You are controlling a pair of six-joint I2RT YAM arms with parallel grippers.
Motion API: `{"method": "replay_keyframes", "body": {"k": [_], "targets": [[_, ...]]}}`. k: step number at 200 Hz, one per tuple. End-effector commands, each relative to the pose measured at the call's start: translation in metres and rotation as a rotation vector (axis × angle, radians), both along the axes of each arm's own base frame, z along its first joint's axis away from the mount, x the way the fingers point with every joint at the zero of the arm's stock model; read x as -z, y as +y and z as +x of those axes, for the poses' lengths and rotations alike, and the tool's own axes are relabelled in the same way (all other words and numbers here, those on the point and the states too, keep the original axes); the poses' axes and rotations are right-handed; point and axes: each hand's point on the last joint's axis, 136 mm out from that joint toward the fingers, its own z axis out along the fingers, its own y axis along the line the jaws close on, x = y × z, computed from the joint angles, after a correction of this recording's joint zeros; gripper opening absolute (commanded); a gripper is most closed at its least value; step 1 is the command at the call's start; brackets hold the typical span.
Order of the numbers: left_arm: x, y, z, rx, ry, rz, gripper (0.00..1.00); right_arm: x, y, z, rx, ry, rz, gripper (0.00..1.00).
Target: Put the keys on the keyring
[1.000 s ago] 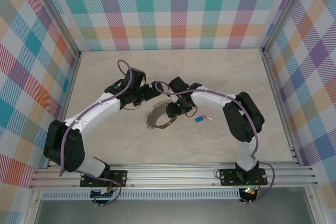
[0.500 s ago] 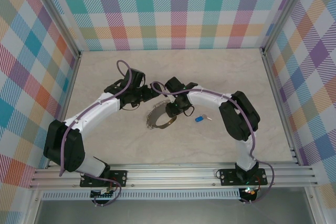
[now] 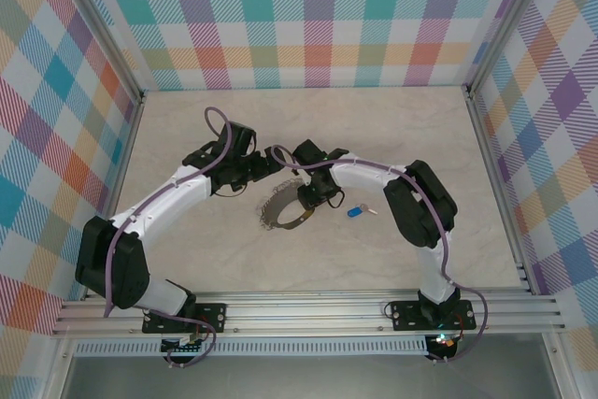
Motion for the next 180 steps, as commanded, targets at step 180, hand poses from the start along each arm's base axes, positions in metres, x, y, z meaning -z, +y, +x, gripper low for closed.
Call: {"method": "replay_keyframes", "body": {"k": [180], "targets": [[-0.0147, -0.0009, 0.0054, 0.007, -0.045, -0.027, 1.0, -0.002, -0.0049, 0.0013, -0.017, -0.008, -0.065, 0.03]]}}
